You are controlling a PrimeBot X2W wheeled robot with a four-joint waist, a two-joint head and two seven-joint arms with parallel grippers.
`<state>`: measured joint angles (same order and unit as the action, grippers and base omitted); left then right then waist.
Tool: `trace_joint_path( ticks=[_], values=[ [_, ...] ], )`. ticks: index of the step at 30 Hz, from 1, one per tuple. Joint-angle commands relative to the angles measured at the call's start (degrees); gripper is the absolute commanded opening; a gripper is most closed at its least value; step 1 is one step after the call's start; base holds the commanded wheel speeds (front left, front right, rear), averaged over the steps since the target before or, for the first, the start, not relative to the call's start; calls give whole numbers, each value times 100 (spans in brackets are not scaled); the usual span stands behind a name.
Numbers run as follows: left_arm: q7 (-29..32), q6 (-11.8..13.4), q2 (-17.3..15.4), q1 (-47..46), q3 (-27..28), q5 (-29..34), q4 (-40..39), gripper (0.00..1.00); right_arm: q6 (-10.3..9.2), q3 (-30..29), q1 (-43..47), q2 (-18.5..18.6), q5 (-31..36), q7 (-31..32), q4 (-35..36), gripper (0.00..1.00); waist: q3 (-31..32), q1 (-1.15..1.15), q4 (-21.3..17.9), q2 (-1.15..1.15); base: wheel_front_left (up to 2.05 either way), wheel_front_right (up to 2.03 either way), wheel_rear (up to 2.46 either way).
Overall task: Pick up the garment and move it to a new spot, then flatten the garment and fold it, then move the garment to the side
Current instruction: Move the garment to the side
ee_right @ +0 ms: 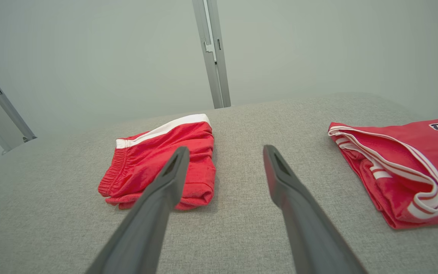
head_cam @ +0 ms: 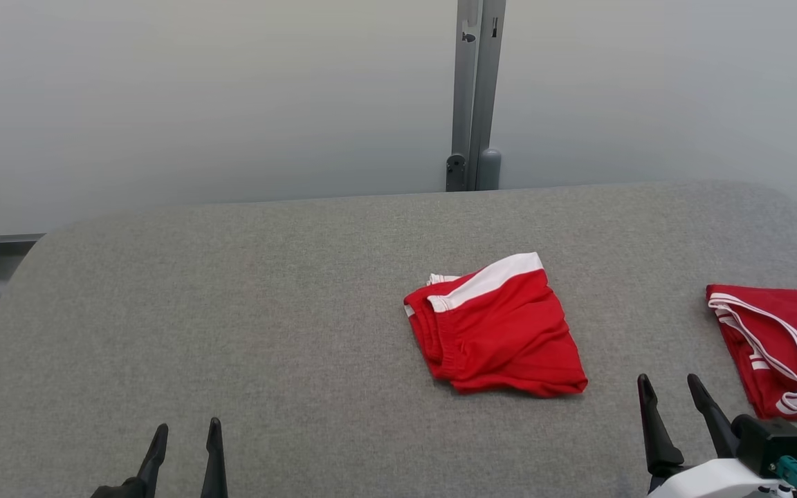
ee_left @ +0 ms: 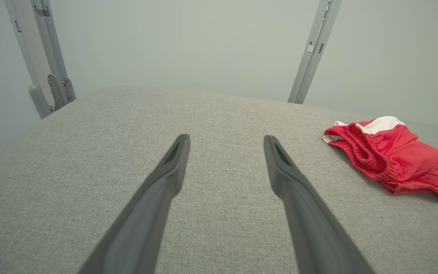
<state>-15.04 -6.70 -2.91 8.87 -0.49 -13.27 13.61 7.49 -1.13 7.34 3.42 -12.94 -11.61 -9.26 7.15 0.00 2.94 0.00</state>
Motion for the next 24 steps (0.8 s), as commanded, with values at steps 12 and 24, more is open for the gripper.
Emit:
trace_joint_path(
  ticks=[12,24],
  values=[
    [-14,-23,-4,-2,-49,62,-12,100,-2,-217,-419,-16,-52,1243,220,100,-123,0,-7,0,0,0,0],
    [-14,46,-5,-311,-442,-91,-60,100,-1,-1031,-2699,-44,125,5542,138,100,-584,0,415,0,0,0,0]
  ],
)
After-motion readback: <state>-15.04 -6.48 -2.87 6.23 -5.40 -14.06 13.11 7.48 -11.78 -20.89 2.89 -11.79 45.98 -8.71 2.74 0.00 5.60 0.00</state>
